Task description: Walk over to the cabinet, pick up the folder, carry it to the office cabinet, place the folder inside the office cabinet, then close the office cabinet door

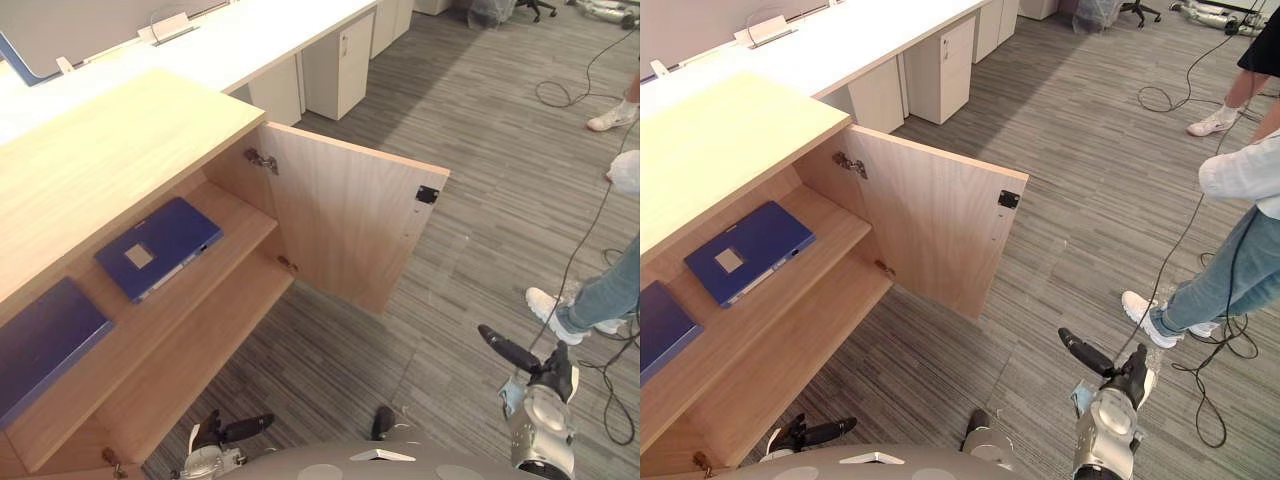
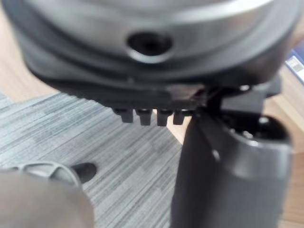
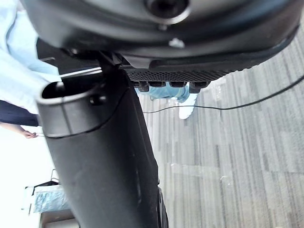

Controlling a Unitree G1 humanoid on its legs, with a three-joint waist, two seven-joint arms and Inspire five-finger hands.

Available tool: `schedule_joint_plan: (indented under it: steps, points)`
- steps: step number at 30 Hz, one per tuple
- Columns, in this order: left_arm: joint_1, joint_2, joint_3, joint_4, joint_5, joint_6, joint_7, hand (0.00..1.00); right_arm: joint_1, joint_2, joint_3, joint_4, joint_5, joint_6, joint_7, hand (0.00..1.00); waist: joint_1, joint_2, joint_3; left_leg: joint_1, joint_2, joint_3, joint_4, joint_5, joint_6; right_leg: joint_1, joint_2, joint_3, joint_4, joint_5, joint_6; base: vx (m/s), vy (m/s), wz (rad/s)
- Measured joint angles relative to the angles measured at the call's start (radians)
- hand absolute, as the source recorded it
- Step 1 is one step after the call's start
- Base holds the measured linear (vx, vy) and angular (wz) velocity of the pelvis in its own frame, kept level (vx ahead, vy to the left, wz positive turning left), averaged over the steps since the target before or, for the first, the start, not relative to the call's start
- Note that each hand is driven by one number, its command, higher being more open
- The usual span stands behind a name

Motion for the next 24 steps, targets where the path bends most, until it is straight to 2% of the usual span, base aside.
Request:
schedule_joint_plan:
  steps: [3,8,10,11,13,17,24]
  points:
    - [0.001,0.010,-0.021,0.000,-0.020,-0.002,-0.002,1.00,-0.053,-0.086,0.061,0.003,0.026,-0.011,0.034,1.00,0.001,-0.008,0.005,0.010,-0.017,-0.024,-0.024,0.000,0.001,0.021,-0.007,-0.009,-0.024,0.012,0.011,0.03,0.096,0.12]
    - [0.012,0.033,-0.052,0.001,-0.020,-0.002,-0.012,1.00,-0.202,-0.299,0.276,0.017,0.094,-0.061,0.147,1.00,0.006,-0.016,0.009,0.007,-0.041,-0.069,-0.044,0.003,0.012,0.046,-0.020,-0.035,-0.063,0.032,0.023,-0.02,0.081,0.19]
    - [0.019,0.038,-0.062,0.003,-0.021,-0.002,-0.017,1.00,-0.279,-0.364,0.373,0.050,0.113,-0.078,0.200,1.00,0.015,-0.018,0.009,0.004,-0.050,-0.075,-0.046,0.005,0.015,0.051,-0.022,-0.037,-0.077,0.039,0.024,-0.04,0.072,0.12]
    - [0.020,0.041,-0.062,0.003,-0.021,-0.002,-0.030,1.00,-0.341,-0.393,0.431,0.079,0.123,-0.084,0.239,1.00,0.031,-0.019,0.008,-0.004,-0.053,-0.082,-0.046,0.007,0.018,0.052,-0.023,-0.043,-0.089,0.048,0.023,-0.04,0.048,0.10]
    - [0.020,0.043,-0.064,0.004,-0.021,-0.002,-0.037,1.00,-0.419,-0.399,0.476,0.131,0.137,-0.084,0.265,1.00,0.035,-0.020,0.009,-0.016,-0.057,-0.102,-0.047,0.013,0.026,0.056,-0.026,-0.061,-0.104,0.057,0.023,-0.04,0.043,0.28]
    - [0.031,0.043,-0.071,0.012,-0.030,-0.002,-0.040,1.00,-0.497,-0.442,0.503,0.226,0.201,-0.083,0.246,1.00,0.050,-0.019,0.010,-0.035,-0.072,-0.128,-0.047,0.016,0.032,0.062,-0.039,-0.070,-0.129,0.073,0.026,-0.04,0.057,0.20]
    - [0.052,0.043,-0.070,0.022,-0.071,-0.003,-0.039,1.00,-0.593,-0.480,0.566,0.339,0.249,-0.083,0.235,1.00,0.030,-0.020,0.010,-0.048,-0.102,-0.164,-0.059,0.032,0.056,0.067,-0.065,-0.088,-0.146,0.100,0.037,-0.06,0.052,0.10]
